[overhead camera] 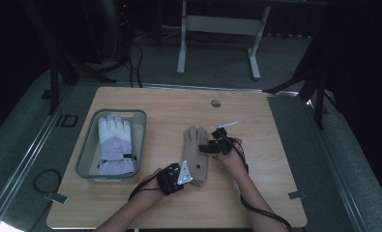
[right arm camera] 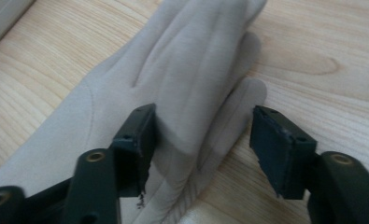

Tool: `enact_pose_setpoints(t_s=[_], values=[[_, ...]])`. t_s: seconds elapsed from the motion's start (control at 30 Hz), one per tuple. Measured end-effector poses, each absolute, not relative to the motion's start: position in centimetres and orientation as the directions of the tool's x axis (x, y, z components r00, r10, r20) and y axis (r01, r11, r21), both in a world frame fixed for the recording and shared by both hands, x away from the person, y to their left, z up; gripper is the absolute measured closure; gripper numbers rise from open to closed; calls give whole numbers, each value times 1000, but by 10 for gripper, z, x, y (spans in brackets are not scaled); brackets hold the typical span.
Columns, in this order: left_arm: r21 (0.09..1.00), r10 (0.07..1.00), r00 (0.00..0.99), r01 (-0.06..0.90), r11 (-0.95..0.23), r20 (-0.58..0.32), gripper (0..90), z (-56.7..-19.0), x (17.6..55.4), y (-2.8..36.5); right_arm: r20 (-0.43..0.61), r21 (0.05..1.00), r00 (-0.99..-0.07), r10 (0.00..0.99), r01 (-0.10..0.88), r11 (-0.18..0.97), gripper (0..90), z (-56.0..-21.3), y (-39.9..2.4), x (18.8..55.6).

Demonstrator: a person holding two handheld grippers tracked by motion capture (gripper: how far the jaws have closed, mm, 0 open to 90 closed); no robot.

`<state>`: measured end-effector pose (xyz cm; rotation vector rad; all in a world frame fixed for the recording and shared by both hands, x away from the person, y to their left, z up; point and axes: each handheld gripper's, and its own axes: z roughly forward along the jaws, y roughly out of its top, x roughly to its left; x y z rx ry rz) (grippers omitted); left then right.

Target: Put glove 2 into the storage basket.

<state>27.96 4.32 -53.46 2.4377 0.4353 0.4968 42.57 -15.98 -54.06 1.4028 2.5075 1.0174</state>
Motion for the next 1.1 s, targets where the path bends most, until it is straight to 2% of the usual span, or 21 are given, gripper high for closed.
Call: enact_pose_setpoints(t_s=[0.2, 0.23, 0.27, 0.33, 0.43, 0.63, 1.1], values=[[619, 416, 877, 192, -762, 240, 812, -536, 281, 43, 252, 564, -564, 786, 746, 354, 424, -541, -159, 428], [621, 418, 877, 194, -760, 238, 813, -537, 281, 43, 261, 561, -569, 780, 747, 357, 498, -541, -159, 428], [621, 418, 877, 194, -760, 238, 813, -537, 281, 43, 261, 561, -569, 780, 747, 357, 498, -541, -159, 428], [617, 415, 880, 198, -762, 230, 813, -538, 281, 43, 300, 545, -584, 755, 754, 367, 662, -541, -156, 427], [618, 414, 882, 200, -760, 223, 813, -539, 281, 42, 241, 562, -611, 754, 721, 405, 743, -537, -149, 422], [626, 428, 871, 197, -754, 241, 814, -530, 283, 47, 178, 622, -634, 752, 665, 414, 759, -519, -141, 418], [644, 454, 848, 189, -741, 274, 814, -501, 286, 62, 122, 685, -672, 730, 590, 428, 757, -475, -124, 420]])
